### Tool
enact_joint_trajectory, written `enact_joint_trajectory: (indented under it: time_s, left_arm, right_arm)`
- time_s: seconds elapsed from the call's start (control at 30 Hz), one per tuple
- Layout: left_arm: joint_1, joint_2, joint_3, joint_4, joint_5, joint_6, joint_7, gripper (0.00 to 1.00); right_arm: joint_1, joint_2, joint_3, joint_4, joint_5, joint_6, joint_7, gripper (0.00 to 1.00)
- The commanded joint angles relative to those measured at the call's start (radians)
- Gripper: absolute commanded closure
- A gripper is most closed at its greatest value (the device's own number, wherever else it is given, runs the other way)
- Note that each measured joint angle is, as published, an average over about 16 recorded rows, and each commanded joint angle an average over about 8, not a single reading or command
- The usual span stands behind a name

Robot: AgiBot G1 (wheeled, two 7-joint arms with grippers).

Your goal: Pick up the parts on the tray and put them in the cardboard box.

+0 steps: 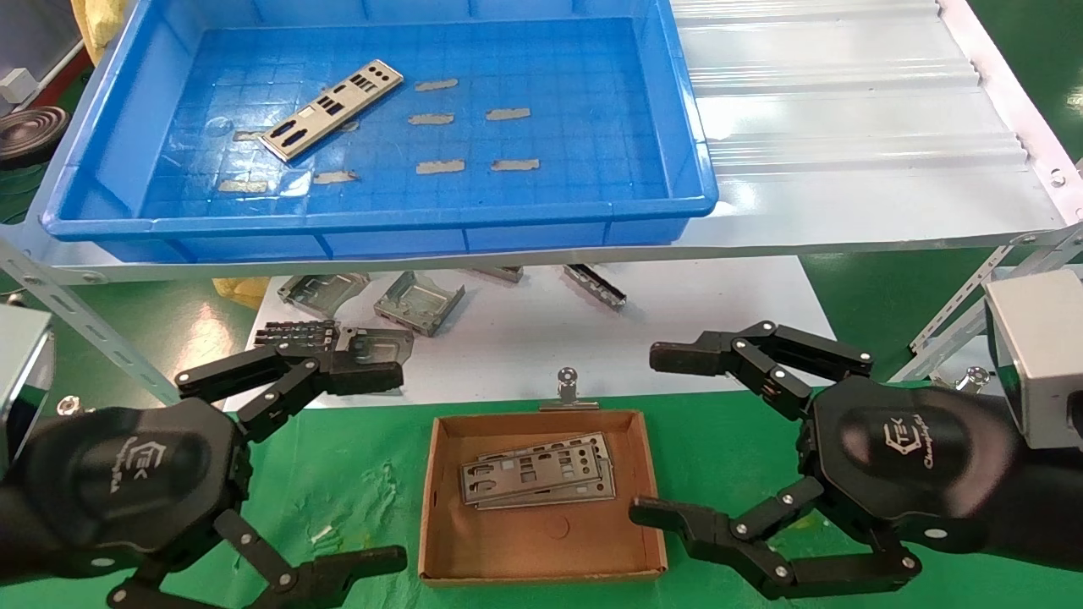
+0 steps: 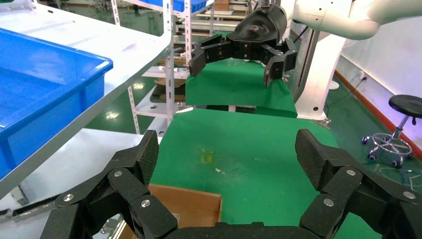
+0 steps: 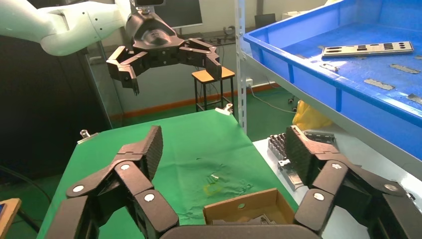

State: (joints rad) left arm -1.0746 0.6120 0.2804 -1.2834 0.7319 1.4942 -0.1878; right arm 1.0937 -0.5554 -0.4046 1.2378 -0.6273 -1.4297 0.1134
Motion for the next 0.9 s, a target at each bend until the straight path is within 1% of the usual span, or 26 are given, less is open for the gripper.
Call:
enact_joint_trajectory:
  time_s: [0.03,0.9]
  left_arm:
    - [0.0,0.0,0.0,0.0,0.0,0.0,0.0,0.0]
    - [0.0,0.0,0.0,0.0,0.0,0.0,0.0,0.0]
  right_arm:
    - [0.0,0.0,0.0,0.0,0.0,0.0,0.0,1.0]
    - [0.0,0.0,0.0,0.0,0.0,0.0,0.0,1.0]
